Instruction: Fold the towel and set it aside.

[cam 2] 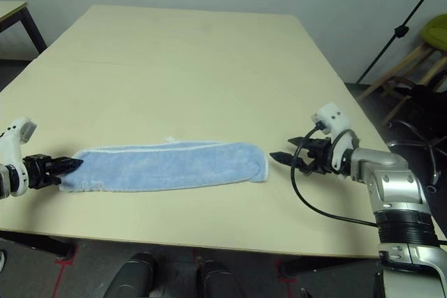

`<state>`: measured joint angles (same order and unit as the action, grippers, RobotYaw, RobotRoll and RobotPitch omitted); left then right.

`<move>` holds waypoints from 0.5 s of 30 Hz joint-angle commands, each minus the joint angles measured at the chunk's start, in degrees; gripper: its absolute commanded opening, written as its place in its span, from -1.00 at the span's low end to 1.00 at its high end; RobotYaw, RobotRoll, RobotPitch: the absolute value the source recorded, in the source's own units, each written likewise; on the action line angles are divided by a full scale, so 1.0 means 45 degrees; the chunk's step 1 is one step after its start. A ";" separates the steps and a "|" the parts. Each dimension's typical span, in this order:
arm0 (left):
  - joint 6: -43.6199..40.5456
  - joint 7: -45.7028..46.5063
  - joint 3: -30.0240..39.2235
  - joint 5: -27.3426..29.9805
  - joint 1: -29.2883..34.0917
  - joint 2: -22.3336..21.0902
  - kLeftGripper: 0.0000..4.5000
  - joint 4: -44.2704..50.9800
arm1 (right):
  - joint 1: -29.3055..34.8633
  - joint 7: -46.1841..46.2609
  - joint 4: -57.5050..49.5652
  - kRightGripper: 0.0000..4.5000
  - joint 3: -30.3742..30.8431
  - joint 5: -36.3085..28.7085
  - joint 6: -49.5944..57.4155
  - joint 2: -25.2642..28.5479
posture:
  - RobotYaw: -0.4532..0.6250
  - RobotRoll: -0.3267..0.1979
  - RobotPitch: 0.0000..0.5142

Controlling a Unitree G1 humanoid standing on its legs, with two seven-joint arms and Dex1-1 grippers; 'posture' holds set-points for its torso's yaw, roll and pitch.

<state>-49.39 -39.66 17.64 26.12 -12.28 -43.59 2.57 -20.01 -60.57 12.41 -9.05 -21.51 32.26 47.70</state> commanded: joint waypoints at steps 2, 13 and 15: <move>0.1092 0.0314 0.0733 0.0507 -0.0355 0.0540 0.87 0.1366 | 0.0039 0.0836 -0.1815 1.00 -0.0840 -0.1107 0.0604 -0.0747 | 0.08 0.25 -0.56; 0.2604 0.4037 -0.0324 -0.0759 0.0519 0.3773 0.99 0.4235 | 0.0918 0.4352 -0.5174 1.00 -0.0545 -0.1224 -0.0437 -0.4296 | 0.08 0.25 -0.54; 0.2889 0.4671 -0.0480 -0.1116 0.0893 0.4323 0.99 0.4468 | 0.1150 0.4932 -0.5442 1.00 -0.0415 -0.1204 -0.0698 -0.4982 | 0.10 0.25 -0.53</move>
<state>-37.63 -21.30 16.43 22.80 -9.57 -25.10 21.25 -15.78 -40.77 -10.61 -11.90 -27.76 30.71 26.41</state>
